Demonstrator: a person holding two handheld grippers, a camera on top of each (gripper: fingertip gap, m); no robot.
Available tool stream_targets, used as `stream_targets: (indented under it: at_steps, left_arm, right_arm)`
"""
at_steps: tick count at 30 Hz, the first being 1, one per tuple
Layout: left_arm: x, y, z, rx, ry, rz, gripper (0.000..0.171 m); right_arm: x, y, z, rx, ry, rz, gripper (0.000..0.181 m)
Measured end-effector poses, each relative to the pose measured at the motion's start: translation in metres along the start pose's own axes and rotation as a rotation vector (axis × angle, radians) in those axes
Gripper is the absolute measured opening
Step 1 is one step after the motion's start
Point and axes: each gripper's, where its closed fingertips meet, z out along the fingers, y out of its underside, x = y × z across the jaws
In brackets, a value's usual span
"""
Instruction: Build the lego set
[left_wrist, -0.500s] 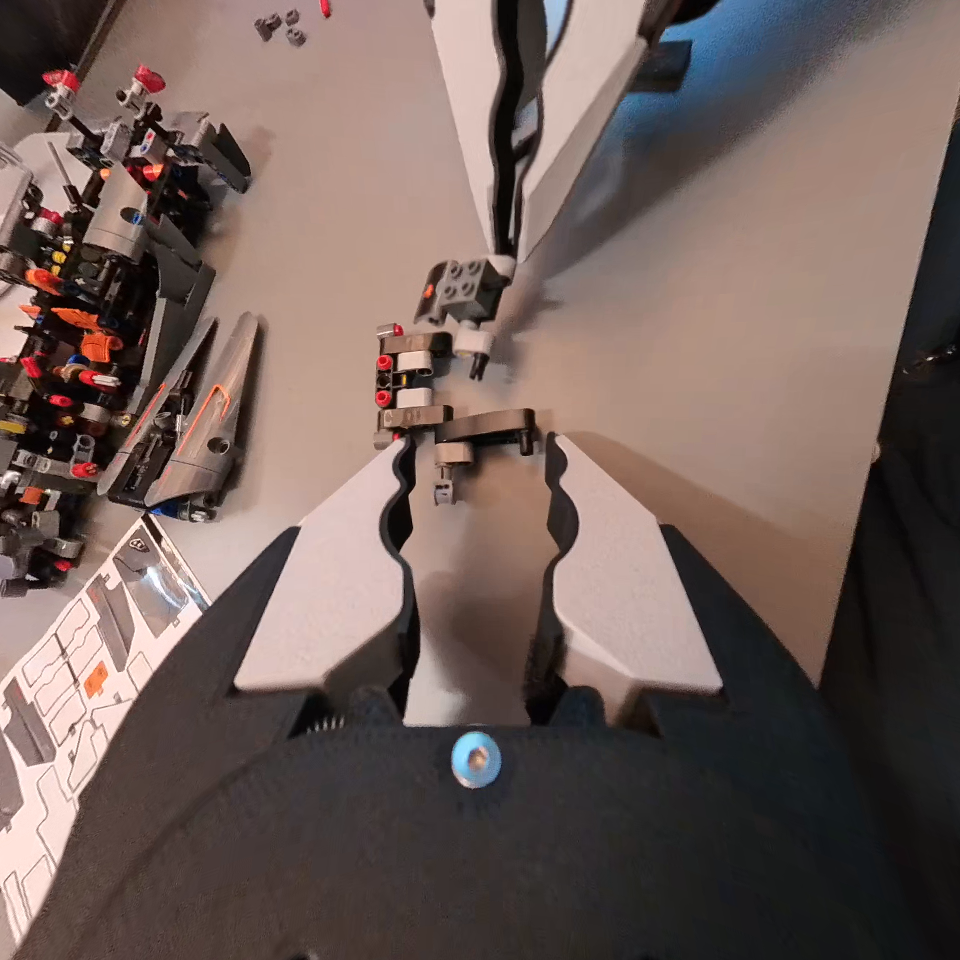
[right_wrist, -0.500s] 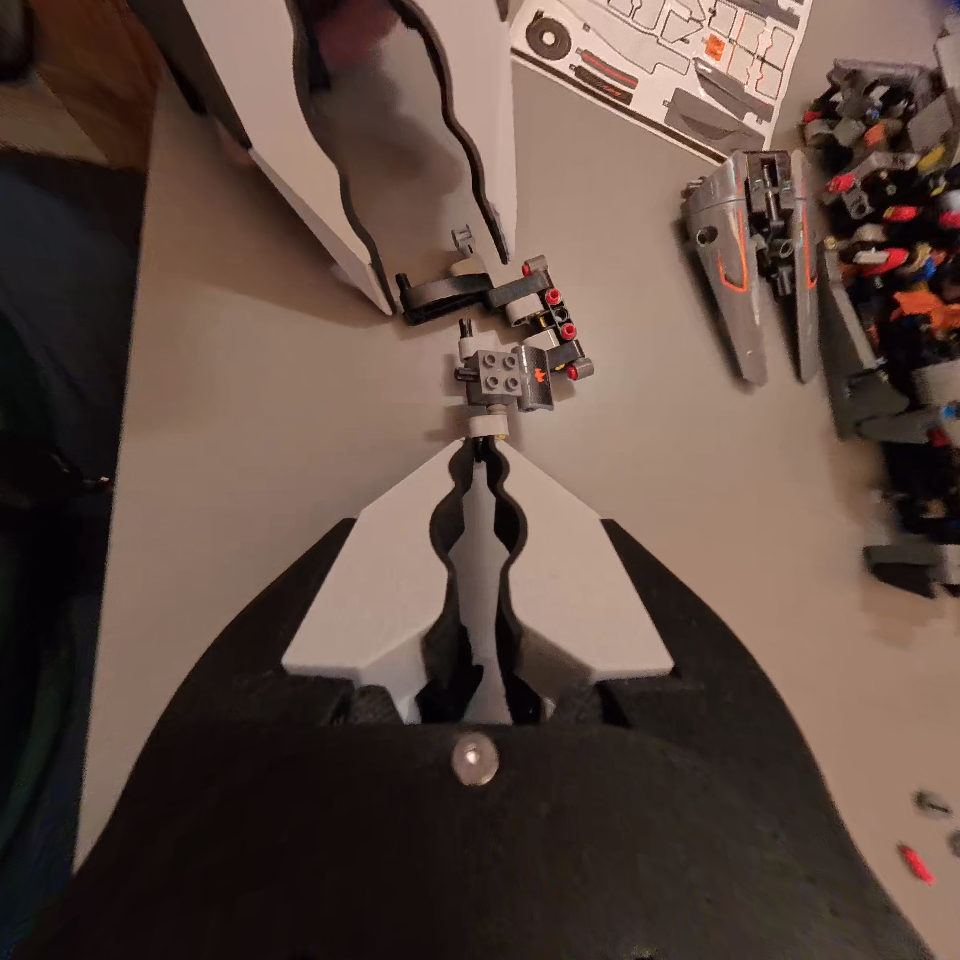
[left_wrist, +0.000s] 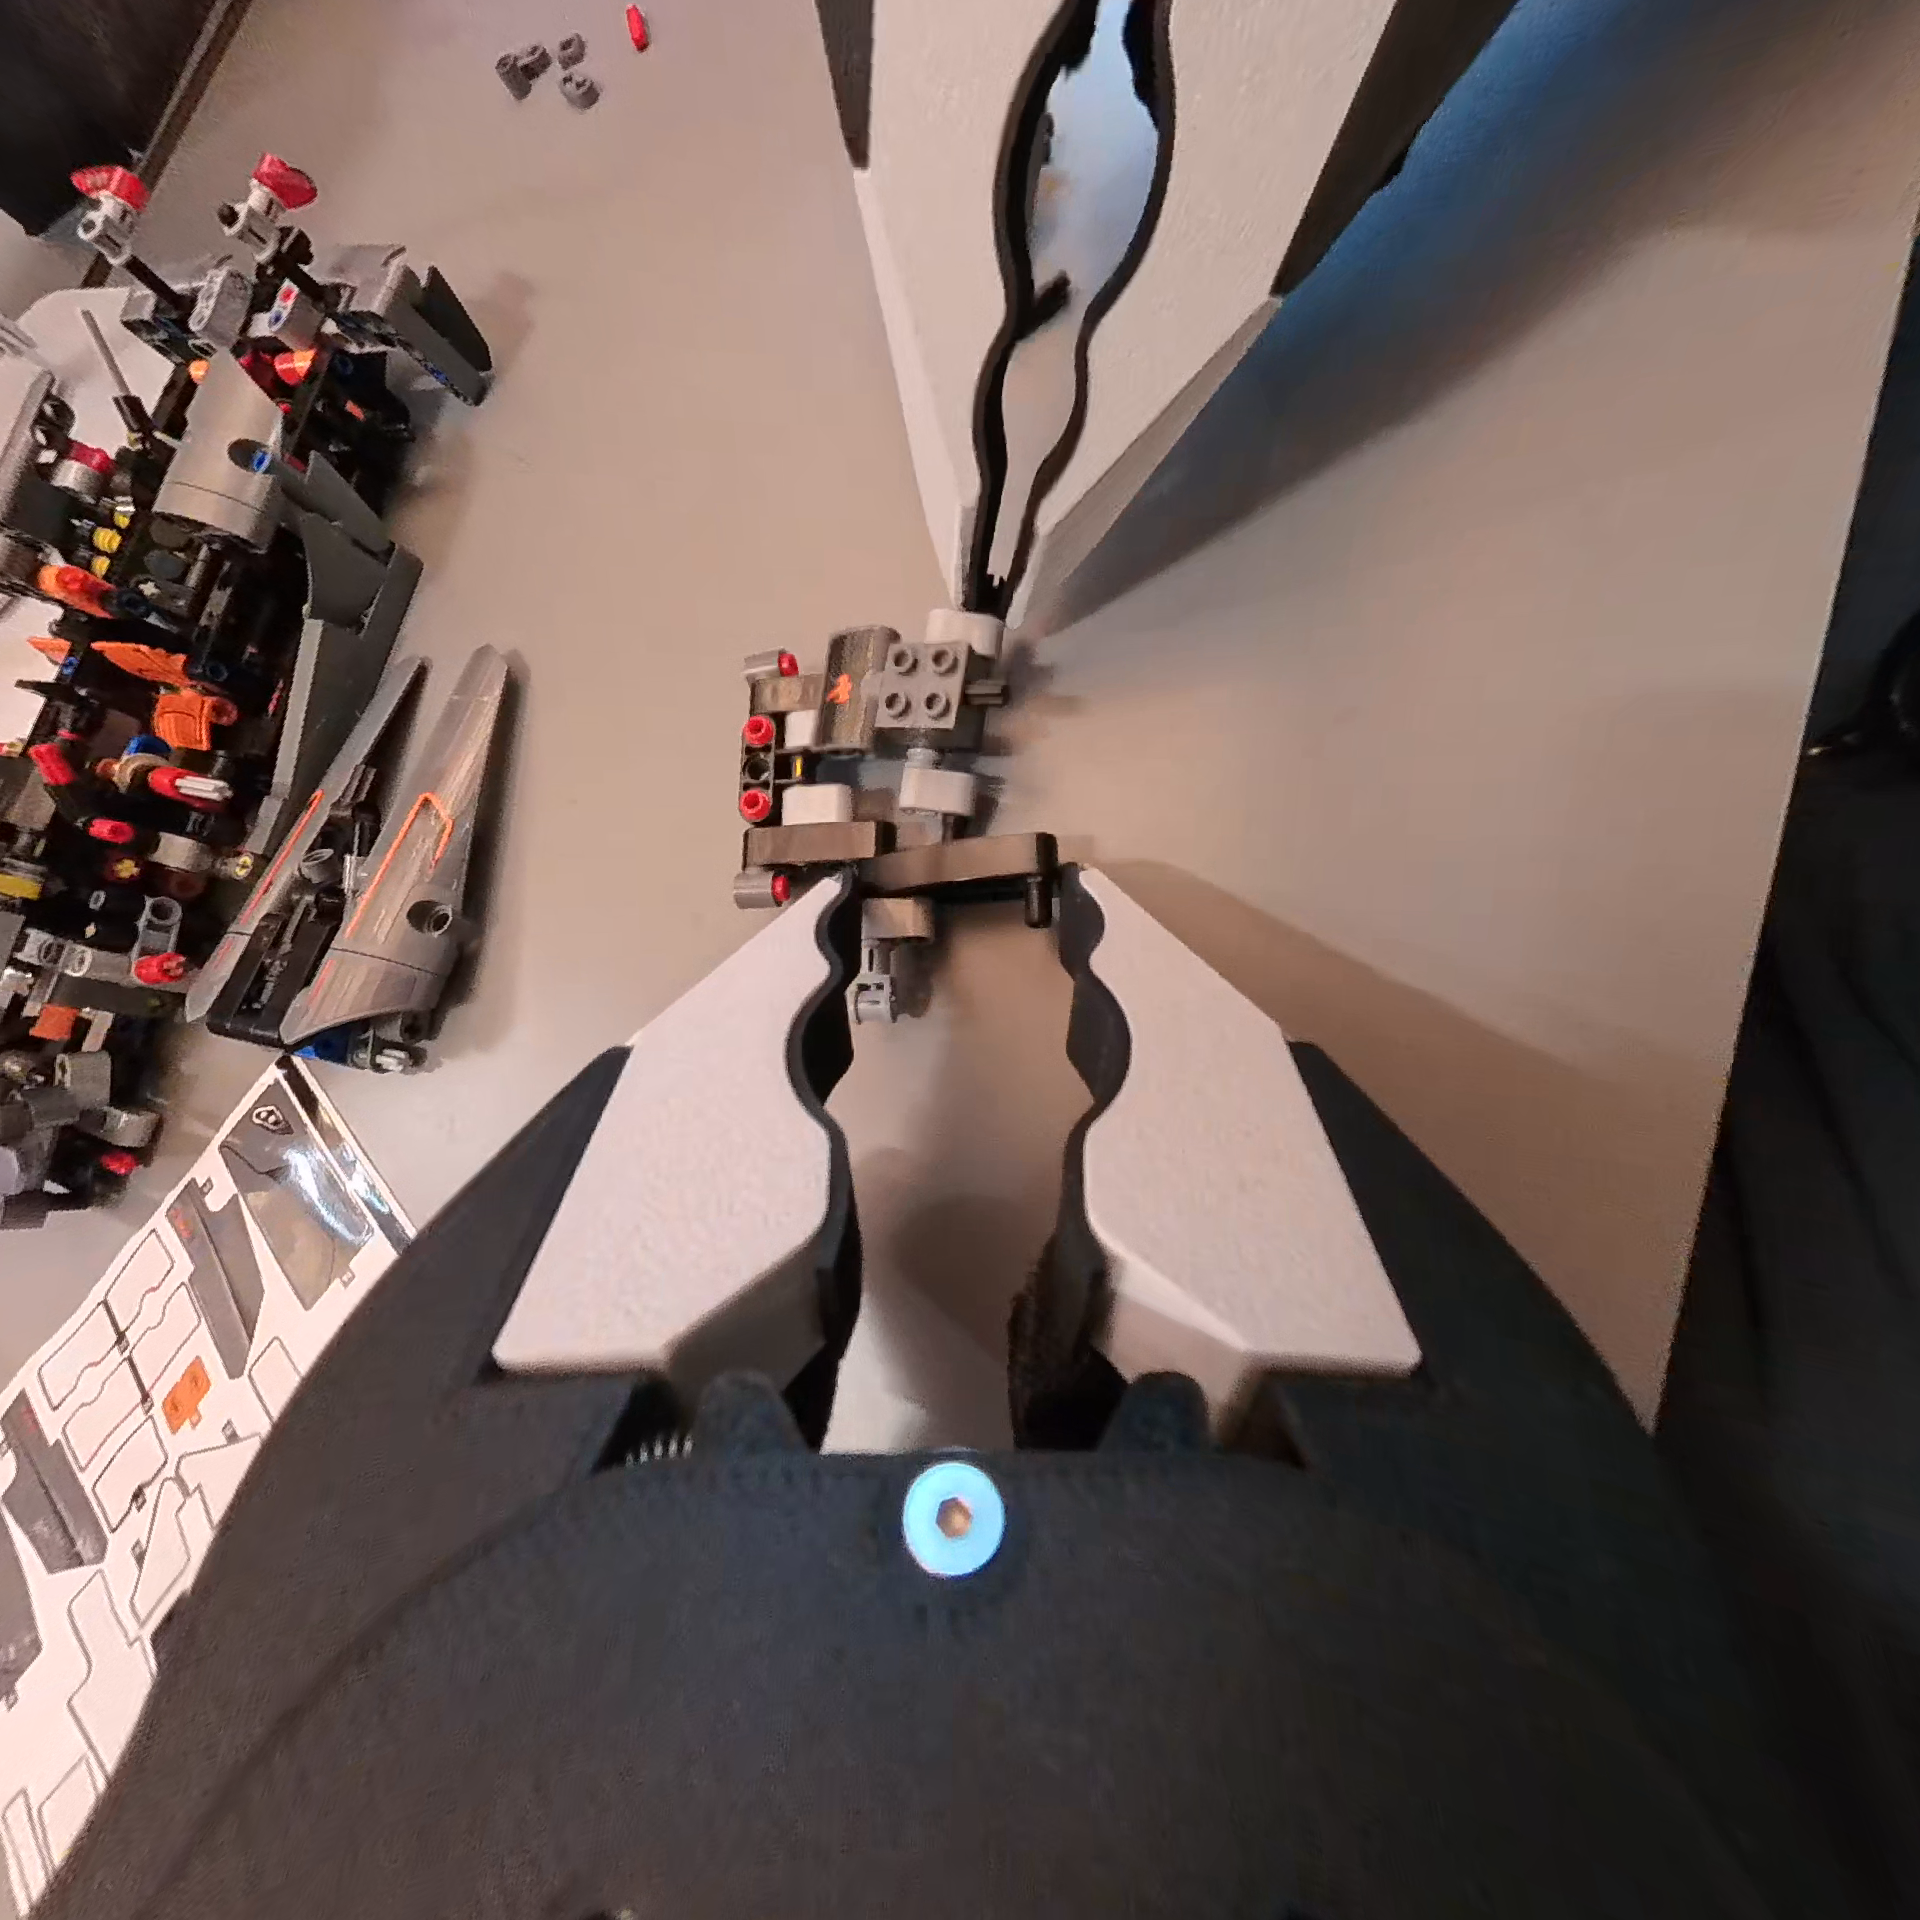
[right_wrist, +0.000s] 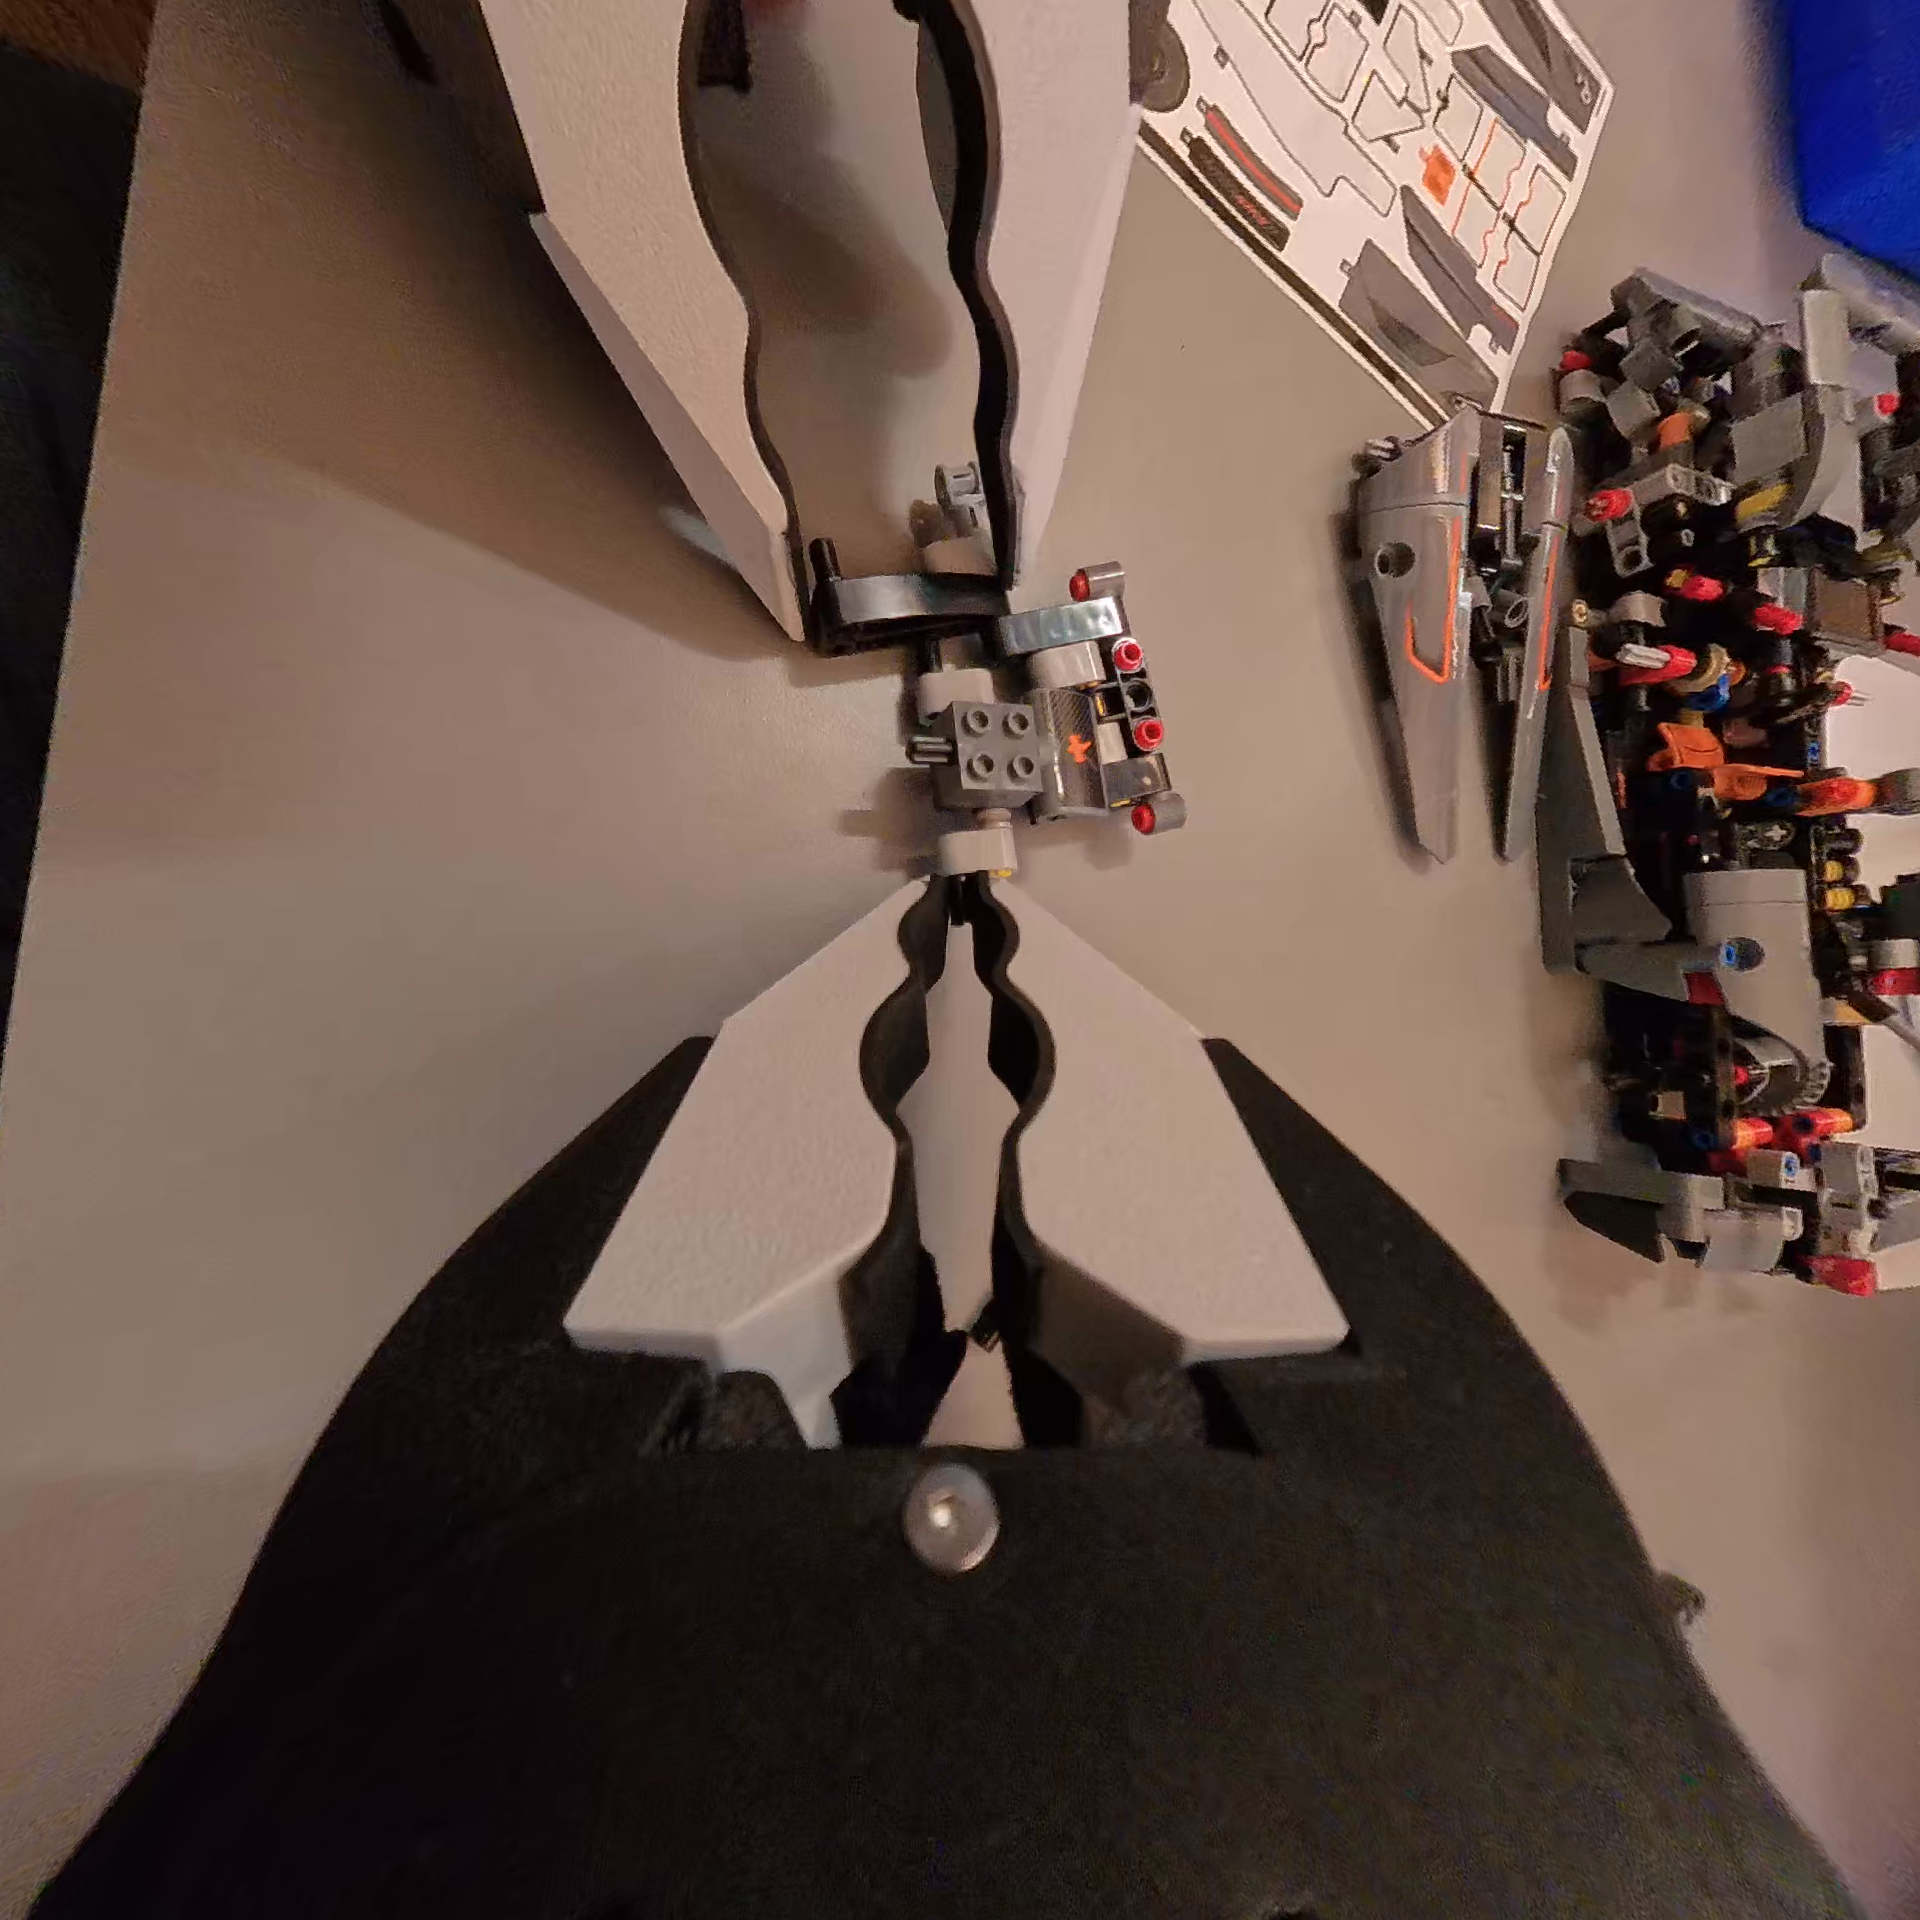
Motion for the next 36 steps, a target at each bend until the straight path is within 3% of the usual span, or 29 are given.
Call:
stream_targets:
  at_steps: [17,36]
  left_arm:
    - [-0.0008,0.0004,0.0008,0.038,0.06,0.014,0.036]
    - [-0.0024,0.0006,0.0011,0.04,0.066,0.023,0.035]
  right_arm:
    - [-0.0024,0.0005,0.0003,0.095,-0.05,0.045,0.001]
    - [-0.0048,-0.0017,0.0011,0.106,0.008,0.051,0.001]
